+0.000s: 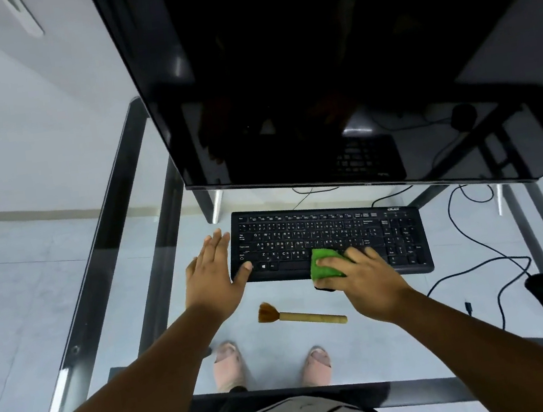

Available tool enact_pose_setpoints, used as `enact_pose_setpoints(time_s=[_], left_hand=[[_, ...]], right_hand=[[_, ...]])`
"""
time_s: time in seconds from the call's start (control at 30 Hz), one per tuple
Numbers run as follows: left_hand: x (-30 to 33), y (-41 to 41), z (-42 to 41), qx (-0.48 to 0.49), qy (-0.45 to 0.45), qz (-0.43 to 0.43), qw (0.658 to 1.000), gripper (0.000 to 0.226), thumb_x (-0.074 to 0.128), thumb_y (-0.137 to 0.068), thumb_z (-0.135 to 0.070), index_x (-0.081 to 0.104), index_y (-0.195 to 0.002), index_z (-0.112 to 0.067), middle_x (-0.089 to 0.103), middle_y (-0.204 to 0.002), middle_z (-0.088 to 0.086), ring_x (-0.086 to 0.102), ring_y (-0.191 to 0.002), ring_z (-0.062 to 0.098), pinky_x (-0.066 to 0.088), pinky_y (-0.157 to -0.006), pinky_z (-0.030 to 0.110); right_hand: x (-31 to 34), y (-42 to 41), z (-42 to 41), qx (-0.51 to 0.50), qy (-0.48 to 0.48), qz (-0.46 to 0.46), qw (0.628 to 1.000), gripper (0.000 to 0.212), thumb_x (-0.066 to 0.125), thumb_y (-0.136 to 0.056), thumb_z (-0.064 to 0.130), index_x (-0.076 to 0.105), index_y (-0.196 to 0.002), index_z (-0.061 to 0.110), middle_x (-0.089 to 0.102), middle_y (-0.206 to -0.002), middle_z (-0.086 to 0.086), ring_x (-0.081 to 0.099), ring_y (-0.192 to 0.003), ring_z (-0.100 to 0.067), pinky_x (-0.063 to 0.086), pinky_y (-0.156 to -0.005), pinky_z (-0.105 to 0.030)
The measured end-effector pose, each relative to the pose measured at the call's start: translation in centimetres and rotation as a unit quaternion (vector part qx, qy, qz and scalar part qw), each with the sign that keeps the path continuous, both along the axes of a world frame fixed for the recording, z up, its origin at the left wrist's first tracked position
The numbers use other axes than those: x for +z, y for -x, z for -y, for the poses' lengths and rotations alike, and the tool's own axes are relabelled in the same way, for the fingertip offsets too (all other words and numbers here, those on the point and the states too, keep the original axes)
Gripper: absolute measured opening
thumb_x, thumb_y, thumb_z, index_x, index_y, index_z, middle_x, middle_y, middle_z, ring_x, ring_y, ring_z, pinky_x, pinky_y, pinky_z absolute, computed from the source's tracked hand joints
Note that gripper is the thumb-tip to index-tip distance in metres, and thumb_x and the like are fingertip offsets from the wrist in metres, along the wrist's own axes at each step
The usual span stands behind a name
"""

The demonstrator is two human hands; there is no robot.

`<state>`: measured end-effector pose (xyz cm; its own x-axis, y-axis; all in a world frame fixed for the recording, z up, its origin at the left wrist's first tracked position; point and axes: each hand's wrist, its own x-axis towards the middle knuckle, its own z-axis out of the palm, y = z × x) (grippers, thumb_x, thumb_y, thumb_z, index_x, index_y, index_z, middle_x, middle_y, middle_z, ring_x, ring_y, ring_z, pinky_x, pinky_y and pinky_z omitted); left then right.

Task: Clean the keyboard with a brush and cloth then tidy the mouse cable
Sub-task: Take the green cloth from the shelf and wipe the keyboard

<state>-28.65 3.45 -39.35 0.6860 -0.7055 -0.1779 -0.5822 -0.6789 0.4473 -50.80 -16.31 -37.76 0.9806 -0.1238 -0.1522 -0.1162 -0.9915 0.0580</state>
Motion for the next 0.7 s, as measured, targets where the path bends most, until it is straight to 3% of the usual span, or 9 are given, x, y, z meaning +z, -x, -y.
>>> enact_pose_setpoints(time_s=[0.23, 0.4, 0.57, 0.7], left_hand=[[0.3, 1.0, 1.6, -0.076, -0.015, 0.025, 0.997, 0.100, 0.061, -0.075, -0.065, 0.013, -0.152, -0.024, 0.006, -0.162, -0.006, 0.005, -0.148, 0.014, 0.012, -0.118, 0.040], [0.3, 0.7, 0.7, -0.051, -0.045, 0.016, 0.998, 0.124, 0.076, -0.061, -0.063, 0.003, -0.153, -0.024, 0.000, -0.162, -0.008, 0.002, -0.148, 0.012, 0.010, -0.119, 0.040], [-0.1, 0.1, -1.4, -0.024, -0.087, 0.006, 0.996, 0.125, 0.070, -0.064, -0.070, -0.003, -0.154, -0.022, -0.006, -0.162, -0.007, -0.005, -0.148, 0.011, 0.007, -0.118, 0.038], [-0.5, -0.3, -2.4, -0.017, -0.109, -0.014, 0.994, 0.123, 0.063, -0.066, -0.076, -0.005, -0.153, -0.022, -0.011, -0.161, -0.007, -0.008, -0.148, 0.011, 0.005, -0.119, 0.038]], right_hand=[[0.2, 2.2, 0.6, -0.084, -0.048, 0.068, 0.993, 0.047, 0.070, -0.069, 0.009, 0.070, -0.103, 0.041, 0.061, -0.124, 0.011, 0.050, -0.089, -0.022, 0.041, -0.069, -0.036], [0.7, -1.2, -1.9, -0.053, -0.093, 0.101, 0.989, 0.051, 0.067, -0.071, 0.009, 0.067, -0.111, 0.040, 0.058, -0.129, 0.008, 0.053, -0.090, -0.024, 0.044, -0.070, -0.037], [0.6, -5.6, -4.4, -0.018, -0.098, 0.078, 0.992, 0.063, 0.065, -0.071, 0.007, 0.059, -0.122, 0.043, 0.050, -0.139, 0.008, 0.050, -0.095, -0.023, 0.042, -0.075, -0.039], [0.6, -7.8, -5.8, -0.002, -0.136, 0.064, 0.989, 0.068, 0.059, -0.072, 0.004, 0.049, -0.132, 0.035, 0.040, -0.147, 0.009, 0.049, -0.101, -0.022, 0.044, -0.084, -0.040]])
